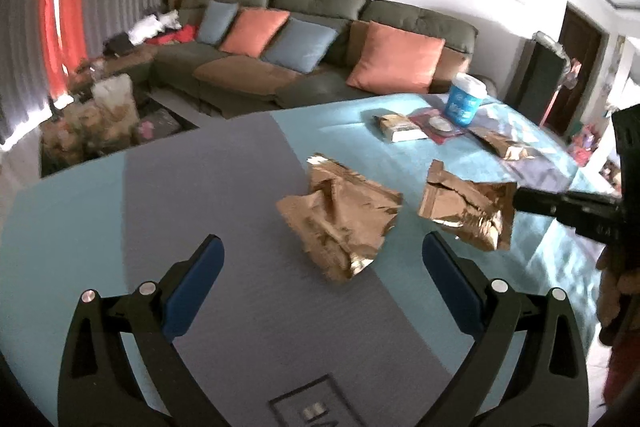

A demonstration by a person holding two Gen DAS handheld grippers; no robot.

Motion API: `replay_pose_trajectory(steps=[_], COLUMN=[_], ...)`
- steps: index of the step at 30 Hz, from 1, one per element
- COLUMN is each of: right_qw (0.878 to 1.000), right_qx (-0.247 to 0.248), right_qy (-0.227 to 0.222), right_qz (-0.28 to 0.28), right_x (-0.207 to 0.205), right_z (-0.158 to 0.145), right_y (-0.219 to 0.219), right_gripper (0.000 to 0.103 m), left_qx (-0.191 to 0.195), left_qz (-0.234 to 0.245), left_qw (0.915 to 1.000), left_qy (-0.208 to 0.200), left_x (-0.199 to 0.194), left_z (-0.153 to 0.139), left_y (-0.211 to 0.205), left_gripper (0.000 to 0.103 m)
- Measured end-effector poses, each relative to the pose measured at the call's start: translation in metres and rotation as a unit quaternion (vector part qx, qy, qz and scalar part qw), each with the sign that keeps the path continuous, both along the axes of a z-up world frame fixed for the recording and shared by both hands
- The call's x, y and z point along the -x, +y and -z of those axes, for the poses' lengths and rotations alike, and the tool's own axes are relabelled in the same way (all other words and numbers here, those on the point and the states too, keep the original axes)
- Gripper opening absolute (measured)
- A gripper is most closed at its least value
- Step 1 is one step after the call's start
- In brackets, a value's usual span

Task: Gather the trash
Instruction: 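Grasp a gold foil wrapper with the right tool while the left tool grasps another, then carry both gold wrappers over the teal bin and lower them in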

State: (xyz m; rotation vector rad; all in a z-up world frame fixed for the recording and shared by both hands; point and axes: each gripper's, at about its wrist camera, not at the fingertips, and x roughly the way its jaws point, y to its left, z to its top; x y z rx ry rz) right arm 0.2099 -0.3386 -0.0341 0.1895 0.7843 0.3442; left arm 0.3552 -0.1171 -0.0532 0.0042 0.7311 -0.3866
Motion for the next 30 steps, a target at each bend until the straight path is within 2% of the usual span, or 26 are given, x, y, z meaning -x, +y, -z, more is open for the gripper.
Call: replay_pose_trajectory(steps=[2, 3, 7, 8, 12, 15, 19, 24, 30], right_qw=[1.000, 1.000, 1.000, 1.000, 1.000, 0.999, 0.999, 0.999, 0.998], right_qx=[-0.007, -0.010, -0.016, -0.017, -0.018, -0.021, -0.021, -0.021, -0.017], right_qy=[-0.002, -0.002, -0.007, -0.008, -0.012, -0.016, -0.024, -0.035, -0.051], right_qz=[0.008, 0.009, 0.018, 0.020, 0.020, 0.020, 0.015, 0.004, -0.021], right_x=[0.003, 0.004, 0.010, 0.011, 0.011, 0.014, 0.016, 0.023, 0.031], right_z=[0.001, 0.001, 0.001, 0.000, -0.002, -0.005, -0.010, -0.018, -0.032], right_y=[-0.005, -0.006, -0.012, -0.014, -0.014, -0.014, -0.009, 0.002, 0.025], right_gripper=[0.000, 0.000, 0.000, 0.000, 0.000, 0.000, 0.000, 0.000, 0.000], left_qx=[0.006, 0.008, 0.013, 0.013, 0.024, 0.034, 0.047, 0.044, 0.042], left_qz=[0.001, 0.002, 0.003, 0.003, 0.017, 0.015, 0.016, 0.005, -0.038], left_qw=[0.9999, 0.9998, 0.9987, 0.9982, 0.9962, 0.9964, 0.9977, 0.9989, 0.9979], left_qy=[0.011, 0.019, 0.049, 0.058, 0.082, 0.077, 0.046, 0.012, -0.030], left_x=[-0.009, -0.014, -0.033, -0.037, -0.046, -0.045, -0.032, -0.004, 0.041], left_z=[0.004, 0.006, 0.018, 0.021, 0.031, 0.031, 0.018, -0.002, -0.032], left_y=[-0.002, -0.003, -0.006, -0.006, -0.010, -0.010, -0.005, 0.008, 0.051], left_gripper=[0.097, 0.093, 0.068, 0.065, 0.027, 0.018, 0.016, 0.015, 0.015])
